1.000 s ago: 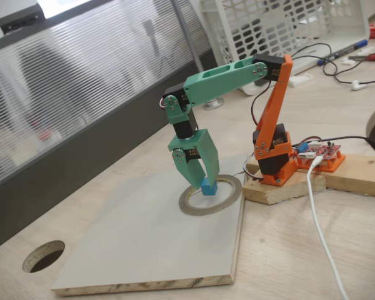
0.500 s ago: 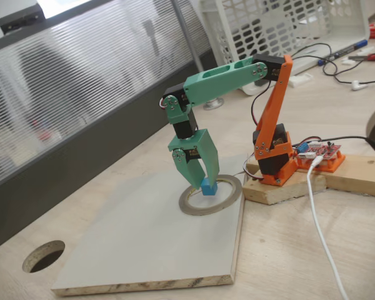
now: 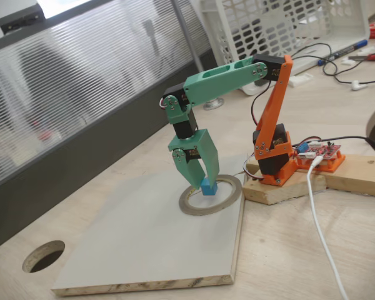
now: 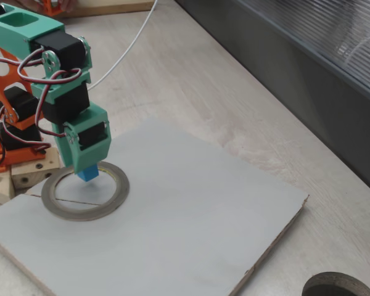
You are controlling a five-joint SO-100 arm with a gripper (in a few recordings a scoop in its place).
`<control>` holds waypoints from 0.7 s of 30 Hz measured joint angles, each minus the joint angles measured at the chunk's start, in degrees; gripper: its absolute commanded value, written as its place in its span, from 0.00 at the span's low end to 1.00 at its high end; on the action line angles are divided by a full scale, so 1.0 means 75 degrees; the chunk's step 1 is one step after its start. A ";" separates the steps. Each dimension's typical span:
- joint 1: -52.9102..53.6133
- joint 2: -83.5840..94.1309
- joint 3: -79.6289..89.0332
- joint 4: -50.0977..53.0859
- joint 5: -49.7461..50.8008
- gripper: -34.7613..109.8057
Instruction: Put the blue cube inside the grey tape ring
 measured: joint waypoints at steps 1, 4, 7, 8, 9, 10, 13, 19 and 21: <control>0.0000 0.0000 0.0000 0.0000 0.0000 0.26; 0.0000 0.0000 0.0000 0.0000 0.0047 0.30; 0.0000 0.0000 0.0000 0.0000 0.0059 0.39; -0.0012 -0.0023 0.0000 0.0012 0.0059 0.43; 0.0000 -0.0023 0.0000 0.0023 0.0059 0.46; 0.0000 -0.0023 0.0000 0.0023 0.0059 0.49; 0.0000 -0.0023 0.0000 0.0281 0.0059 0.56; 0.0000 -0.0023 0.0000 0.0855 0.0059 0.61; 0.0000 -0.0023 0.0000 0.0855 0.0059 0.61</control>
